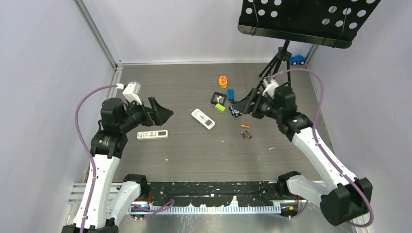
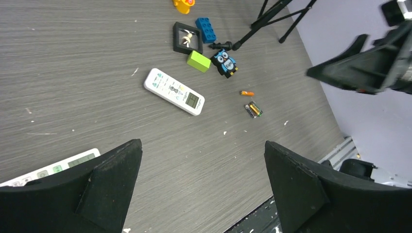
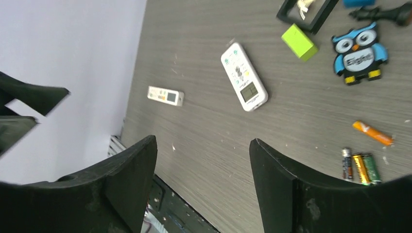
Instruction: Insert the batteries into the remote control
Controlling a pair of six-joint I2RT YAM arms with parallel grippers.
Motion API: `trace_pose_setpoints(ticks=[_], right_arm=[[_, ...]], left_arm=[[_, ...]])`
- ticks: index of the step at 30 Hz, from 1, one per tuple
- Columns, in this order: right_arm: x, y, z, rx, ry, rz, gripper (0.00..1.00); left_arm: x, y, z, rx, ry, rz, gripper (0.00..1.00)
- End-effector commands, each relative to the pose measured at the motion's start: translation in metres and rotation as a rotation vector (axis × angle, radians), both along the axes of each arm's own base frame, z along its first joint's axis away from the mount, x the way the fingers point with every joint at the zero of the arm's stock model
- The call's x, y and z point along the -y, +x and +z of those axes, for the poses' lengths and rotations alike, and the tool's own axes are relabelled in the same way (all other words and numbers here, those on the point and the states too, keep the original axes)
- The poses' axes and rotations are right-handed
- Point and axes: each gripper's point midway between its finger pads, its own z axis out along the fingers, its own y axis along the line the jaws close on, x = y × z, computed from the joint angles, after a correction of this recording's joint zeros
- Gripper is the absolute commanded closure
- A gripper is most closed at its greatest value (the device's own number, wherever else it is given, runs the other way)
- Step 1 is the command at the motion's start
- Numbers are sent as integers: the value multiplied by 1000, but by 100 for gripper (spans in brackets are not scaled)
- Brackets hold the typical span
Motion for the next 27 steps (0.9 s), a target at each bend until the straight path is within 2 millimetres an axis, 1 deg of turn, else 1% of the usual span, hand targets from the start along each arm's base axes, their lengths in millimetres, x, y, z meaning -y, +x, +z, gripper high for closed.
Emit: trace_pose_setpoints(ticks=[1,3,4,5,6,9,10,11,15,17,20,23,27], right_arm=[[-35,19,-15,108,-50,-8,25],[-55,21,-32,100,-97,10,25],[-71,19,-37,102,-121,43,24],[-78,21,-46,98,-155,51,25],[-94,19,-48,112,-187,84,25],[-124,18,-70,143,-312,146,24],[-131,24,-71,165,-355,142,25],[-138,28,-86,158,-408,154,25],[-164,36,-119,175,-541,223,28],[-173,42,-136,197,-574,221,29],[-183,51,-148,241,-568,196,29],[-178,62,-153,278,-619,141,28],[-175,72,-163,293,-697,135,23]], left_arm=[[13,-1,29,150,-56,-80,0],[13,1,29,162,-58,-73,0],[12,2,29,166,-57,-63,0],[10,2,29,168,-55,-53,0],[9,2,29,175,-48,-44,0],[1,4,27,180,-21,1,0],[-3,5,25,176,-10,21,0],[-5,6,24,171,-2,37,0],[-17,12,16,149,16,117,0],[-23,14,13,138,26,154,0],[-28,14,11,133,41,182,0],[-31,14,8,127,61,189,0],[-35,16,4,119,81,206,0]])
